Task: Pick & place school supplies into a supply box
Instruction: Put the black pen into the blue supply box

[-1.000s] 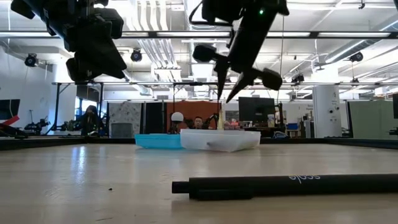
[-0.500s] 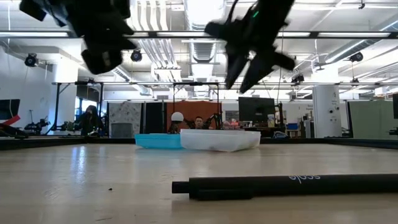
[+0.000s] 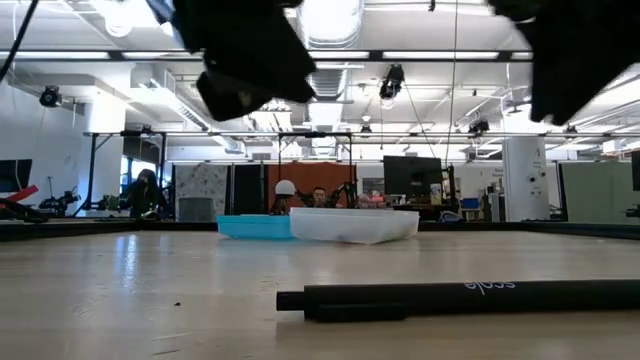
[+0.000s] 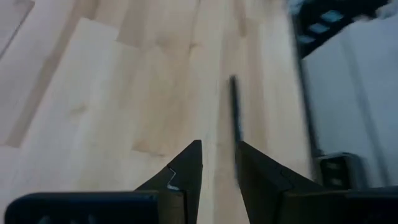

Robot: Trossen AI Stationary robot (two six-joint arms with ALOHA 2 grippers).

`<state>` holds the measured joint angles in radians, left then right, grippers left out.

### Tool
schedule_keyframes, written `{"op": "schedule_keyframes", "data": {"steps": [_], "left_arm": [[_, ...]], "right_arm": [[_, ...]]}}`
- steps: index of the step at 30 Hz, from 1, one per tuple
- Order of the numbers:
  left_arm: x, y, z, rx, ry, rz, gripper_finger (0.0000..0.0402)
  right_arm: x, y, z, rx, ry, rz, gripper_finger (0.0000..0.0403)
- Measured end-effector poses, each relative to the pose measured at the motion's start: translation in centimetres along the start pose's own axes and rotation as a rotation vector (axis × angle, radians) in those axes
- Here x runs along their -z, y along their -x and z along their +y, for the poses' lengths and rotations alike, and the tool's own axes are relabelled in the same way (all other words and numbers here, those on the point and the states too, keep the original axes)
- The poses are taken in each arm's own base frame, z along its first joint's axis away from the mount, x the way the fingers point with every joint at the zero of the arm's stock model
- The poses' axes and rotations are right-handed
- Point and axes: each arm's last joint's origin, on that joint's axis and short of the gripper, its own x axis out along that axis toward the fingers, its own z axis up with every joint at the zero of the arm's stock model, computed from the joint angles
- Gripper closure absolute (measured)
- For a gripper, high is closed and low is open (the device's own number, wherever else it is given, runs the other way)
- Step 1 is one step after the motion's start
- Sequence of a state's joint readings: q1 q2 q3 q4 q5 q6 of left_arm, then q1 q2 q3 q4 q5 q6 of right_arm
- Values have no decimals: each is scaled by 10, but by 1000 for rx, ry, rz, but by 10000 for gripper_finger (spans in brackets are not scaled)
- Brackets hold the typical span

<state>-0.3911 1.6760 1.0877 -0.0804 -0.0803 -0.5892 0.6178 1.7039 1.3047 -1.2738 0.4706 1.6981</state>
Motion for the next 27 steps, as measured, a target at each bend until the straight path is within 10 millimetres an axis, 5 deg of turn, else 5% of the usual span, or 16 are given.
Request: {"op": "schedule_keyframes", "data": {"steps": [12,18,27], "left_arm": [[-2,-86,-36,-2,-44,164,321],[-2,-108,-51,15,-57,178,321],[15,-128,-45,-114,-79,237,321]], "right_arm": [[51,16,-21,3,31,-41,238],[69,17,-30,0,19,-56,238],[83,17,-39,-11,-6,-70,238]]}}
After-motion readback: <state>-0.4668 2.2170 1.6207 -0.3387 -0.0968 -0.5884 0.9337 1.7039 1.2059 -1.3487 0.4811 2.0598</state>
